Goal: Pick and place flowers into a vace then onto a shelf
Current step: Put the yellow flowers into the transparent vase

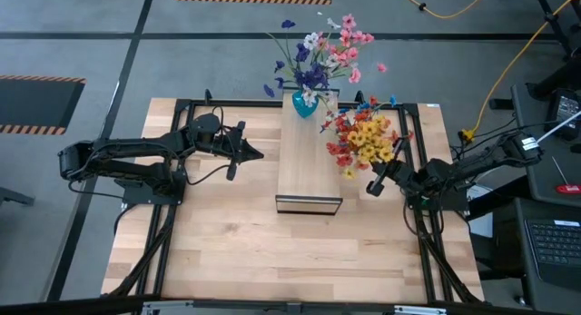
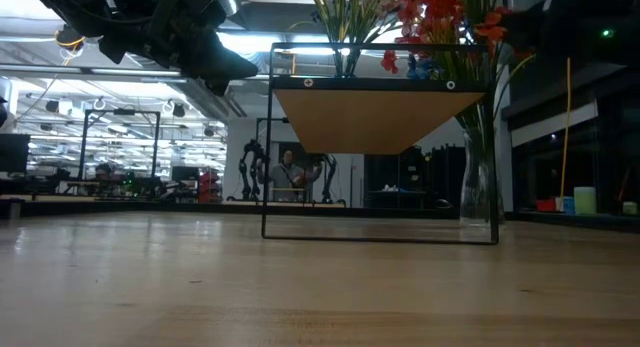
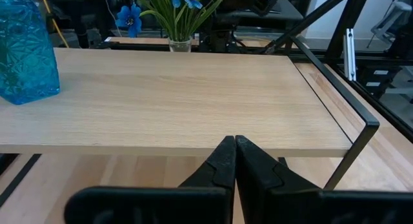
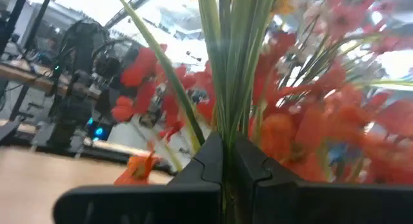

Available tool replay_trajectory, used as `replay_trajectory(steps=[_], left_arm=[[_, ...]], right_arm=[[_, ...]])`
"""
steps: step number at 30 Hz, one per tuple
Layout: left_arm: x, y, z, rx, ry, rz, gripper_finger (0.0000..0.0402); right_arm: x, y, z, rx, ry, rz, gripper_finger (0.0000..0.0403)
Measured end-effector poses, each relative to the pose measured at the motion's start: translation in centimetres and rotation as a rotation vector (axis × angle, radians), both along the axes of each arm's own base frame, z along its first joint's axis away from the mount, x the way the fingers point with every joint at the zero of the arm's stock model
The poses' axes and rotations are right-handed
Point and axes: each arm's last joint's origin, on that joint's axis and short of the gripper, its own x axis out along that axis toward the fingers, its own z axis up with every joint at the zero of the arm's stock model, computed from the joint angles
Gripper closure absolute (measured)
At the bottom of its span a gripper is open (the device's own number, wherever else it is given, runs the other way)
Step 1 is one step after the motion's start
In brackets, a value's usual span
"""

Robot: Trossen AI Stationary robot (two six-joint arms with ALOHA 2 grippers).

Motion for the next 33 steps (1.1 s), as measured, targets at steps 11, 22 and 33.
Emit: replay_trajectory(steps=[11,22,33], left_arm=[[0.00,0.01,0.00,0.033,-0.002,-0.009,0.0398],[0.00,0.01,0.00,0.033,-0.002,-0.009,0.0397],[0.00,0.01,0.00,0.033,-0.002,-0.009,0.0395]], right_arm=[[0.20,0.01,-0.48,0.037,0.037,0.001,0.0397],[0.23,-0.10,-0.72,0.064,0.058,-0.037,0.0397],[0.32,-0.16,-0.95,0.115,0.058,-0.057,0.0397]])
